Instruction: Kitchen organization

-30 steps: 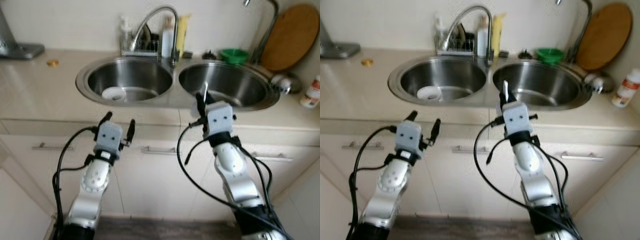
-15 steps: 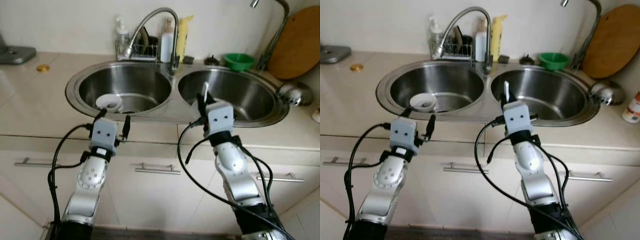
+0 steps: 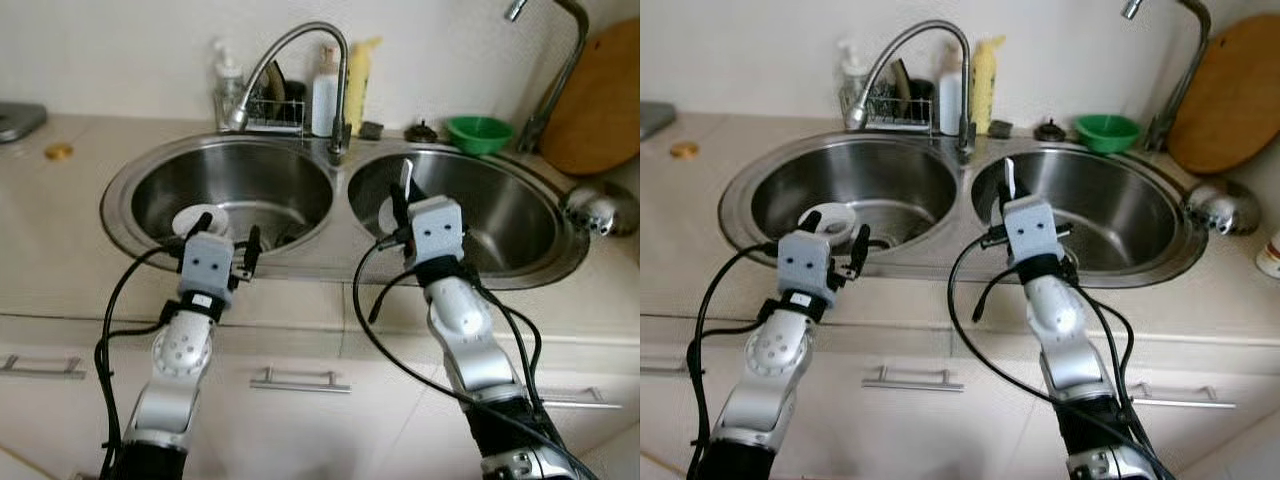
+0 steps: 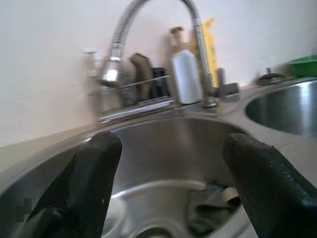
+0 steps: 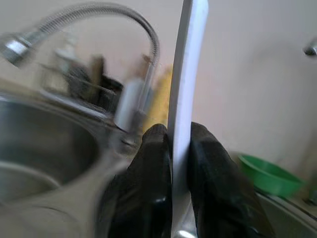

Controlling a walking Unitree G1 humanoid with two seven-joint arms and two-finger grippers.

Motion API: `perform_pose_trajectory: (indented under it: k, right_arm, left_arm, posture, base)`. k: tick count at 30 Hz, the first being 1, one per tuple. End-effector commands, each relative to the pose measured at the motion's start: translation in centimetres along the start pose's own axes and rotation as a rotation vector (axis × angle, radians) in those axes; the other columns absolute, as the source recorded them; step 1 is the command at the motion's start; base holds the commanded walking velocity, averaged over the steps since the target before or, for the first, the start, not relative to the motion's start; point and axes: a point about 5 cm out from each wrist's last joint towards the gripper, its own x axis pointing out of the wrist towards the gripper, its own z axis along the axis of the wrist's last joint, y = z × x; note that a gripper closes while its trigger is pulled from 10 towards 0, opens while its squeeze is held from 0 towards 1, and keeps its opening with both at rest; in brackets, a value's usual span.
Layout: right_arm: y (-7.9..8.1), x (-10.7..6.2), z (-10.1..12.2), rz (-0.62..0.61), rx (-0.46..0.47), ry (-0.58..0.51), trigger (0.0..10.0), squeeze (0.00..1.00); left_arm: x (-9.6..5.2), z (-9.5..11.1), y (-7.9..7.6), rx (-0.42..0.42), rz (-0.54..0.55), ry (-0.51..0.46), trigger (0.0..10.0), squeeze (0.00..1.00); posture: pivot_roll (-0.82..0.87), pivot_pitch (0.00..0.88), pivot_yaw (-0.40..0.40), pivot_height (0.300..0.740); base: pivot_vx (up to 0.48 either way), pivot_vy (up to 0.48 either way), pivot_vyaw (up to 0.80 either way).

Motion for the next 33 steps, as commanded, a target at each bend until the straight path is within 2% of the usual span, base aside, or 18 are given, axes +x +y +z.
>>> perform_pose_trajectory:
  k: [1,4,5,6,7,11,12,16,17,18,21,24,27,28,33]
  right_arm:
    - [-0.9,0.2,-0.6,-0.024,0.010,0.041,0.0,0.00]
    - [-1.2,1.1,-1.3,-0.019,0.031,0.110,0.0,0.00]
    - [-1.4,1.4,-1.6,-0.027,0.040,0.138,3.3,0.00]
    - [-1.5,1.6,-1.7,-0.033,0.046,0.155,3.3,0.00]
    - [-1.7,2.0,-2.0,-0.040,0.066,0.188,10.0,0.00]
    - [-1.9,2.9,-3.3,-0.047,0.137,0.318,10.0,0.00]
    - [-2.1,3.0,-4.2,-0.055,0.176,0.407,10.0,0.00]
    - [-2.6,3.0,-4.8,-0.078,0.205,0.452,10.0,0.00]
    - [-2.8,2.9,-5.3,-0.080,0.205,0.488,10.0,0.35]
    - [-2.8,2.6,-5.8,-0.081,0.229,0.517,10.0,1.00]
    - [-3.0,2.7,-5.7,-0.080,0.272,0.504,10.0,1.00]
    - [-3.1,2.7,-5.6,-0.082,0.276,0.499,10.0,1.00]
    - [-3.7,3.0,-5.0,-0.107,0.286,0.450,10.0,1.00]
    - [-3.8,3.1,-4.6,-0.107,0.310,0.413,10.0,1.00]
    - [-3.4,3.1,-3.9,-0.096,0.343,0.363,10.0,1.00]
  left_arm:
    - [0.3,0.6,-0.8,0.003,-0.026,-0.024,10.0,0.00]
    - [0.2,0.6,-0.9,0.014,-0.034,-0.029,10.0,0.00]
    - [0.2,0.7,-0.9,0.011,-0.033,-0.032,10.0,0.00]
    - [0.2,0.7,-0.9,0.009,-0.032,-0.034,10.0,0.00]
    - [0.2,0.8,-0.9,0.006,-0.030,-0.039,10.0,0.00]
    - [0.3,0.9,-0.9,0.005,-0.027,-0.045,10.0,0.00]
    - [0.3,0.9,-1.0,0.005,-0.026,-0.046,10.0,0.00]
    - [0.2,1.0,-0.9,0.008,-0.025,-0.051,10.0,0.00]
    - [0.2,1.1,-0.9,0.009,-0.024,-0.053,10.0,0.00]
    - [0.2,1.1,-0.9,0.009,-0.023,-0.054,10.0,0.00]
    - [0.2,1.1,-0.9,0.008,-0.021,-0.056,10.0,0.00]
    - [0.2,1.2,-0.9,0.003,-0.021,-0.059,10.0,0.00]
    - [0.2,1.3,-1.1,-0.010,-0.024,-0.069,10.0,0.00]
    - [0.3,1.3,-1.2,-0.011,-0.026,-0.067,10.0,0.00]
    - [0.4,1.2,-1.3,-0.014,-0.028,-0.064,10.0,0.00]
  posture:
    - [0.01,0.000,-0.035,0.740]
    - [0.01,0.000,-0.037,0.740]
    - [0.01,0.000,-0.038,0.740]
    - [0.01,0.000,-0.038,0.740]
    - [0.01,0.000,-0.039,0.740]
    - [0.01,0.000,-0.041,0.740]
    - [0.02,0.000,-0.043,0.740]
    - [0.02,0.000,-0.046,0.740]
    - [0.02,0.000,-0.046,0.740]
    - [0.02,0.000,-0.047,0.740]
    - [0.02,0.000,-0.047,0.740]
    - [0.02,0.000,-0.045,0.740]
    - [0.01,0.000,-0.041,0.740]
    - [0.01,0.000,-0.040,0.740]
    - [0.01,0.000,-0.036,0.740]
  base:
    - [0.266,0.000,0.00]
    - [0.080,0.000,0.00]
    - [0.000,0.000,0.00]
    - [0.000,0.000,0.00]
    - [0.000,0.000,0.00]
    - [0.000,0.000,0.00]
    - [0.000,0.000,0.00]
    - [0.000,0.000,0.00]
    - [0.000,0.000,0.00]
    - [0.000,0.000,0.00]
    - [0.000,0.000,0.00]
    - [0.000,0.000,0.00]
    - [0.000,0.000,0.00]
    - [0.000,0.000,0.00]
    - [0.000,0.000,0.00]
